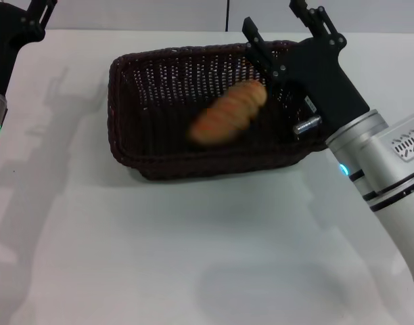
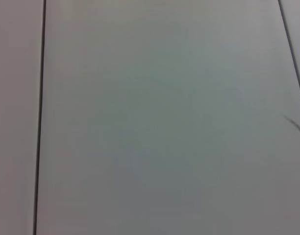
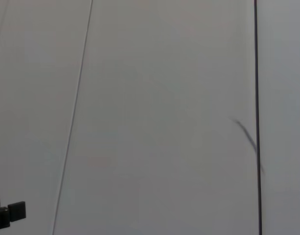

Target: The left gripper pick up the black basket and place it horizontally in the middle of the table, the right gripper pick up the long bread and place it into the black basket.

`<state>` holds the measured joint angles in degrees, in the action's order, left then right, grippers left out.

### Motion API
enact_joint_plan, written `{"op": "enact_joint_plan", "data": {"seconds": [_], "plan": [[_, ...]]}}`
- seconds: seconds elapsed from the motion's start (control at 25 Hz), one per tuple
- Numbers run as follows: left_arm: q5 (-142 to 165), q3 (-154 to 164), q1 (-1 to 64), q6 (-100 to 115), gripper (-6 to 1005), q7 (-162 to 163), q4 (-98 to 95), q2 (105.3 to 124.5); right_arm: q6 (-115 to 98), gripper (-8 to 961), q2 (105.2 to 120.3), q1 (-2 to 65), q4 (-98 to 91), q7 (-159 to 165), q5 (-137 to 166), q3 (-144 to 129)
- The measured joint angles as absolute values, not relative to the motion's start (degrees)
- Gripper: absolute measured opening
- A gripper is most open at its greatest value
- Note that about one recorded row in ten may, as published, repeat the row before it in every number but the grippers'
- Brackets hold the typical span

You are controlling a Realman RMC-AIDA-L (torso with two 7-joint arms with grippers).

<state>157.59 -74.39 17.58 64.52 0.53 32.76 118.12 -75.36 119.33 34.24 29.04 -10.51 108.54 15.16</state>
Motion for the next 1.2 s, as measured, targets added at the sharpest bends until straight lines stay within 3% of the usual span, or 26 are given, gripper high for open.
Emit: {"op": "enact_joint_plan", "data": {"seconds": [0.28, 0.4, 0.44, 0.84, 1.2], "plan": [[157.2, -76.1, 17.2, 64.6, 796, 0.2, 31.9, 118.07, -79.2, 770, 119.29, 30.1, 30.0, -11.0, 108.4, 17.0], [157.3, -77.6, 16.3, 64.8, 796, 0.2, 31.5, 118.10, -83.2, 811, 118.77, 24.5, 30.4, -11.0, 108.4, 19.5], [157.3, -78.6, 15.7, 65.0, 796, 0.4, 31.0, 118.09, -85.6, 825, 118.59, 19.7, 30.4, -10.7, 108.2, 22.0], [157.1, -81.7, 15.2, 67.2, 797, 0.5, 26.0, 118.17, -90.4, 825, 119.31, 2.7, 27.3, -3.6, 107.2, 37.2], [157.0, -83.3, 15.1, 68.9, 797, 0.5, 22.5, 118.52, -90.9, 826, 119.56, 0.9, 23.6, 0.0, 104.1, 37.1]]}}
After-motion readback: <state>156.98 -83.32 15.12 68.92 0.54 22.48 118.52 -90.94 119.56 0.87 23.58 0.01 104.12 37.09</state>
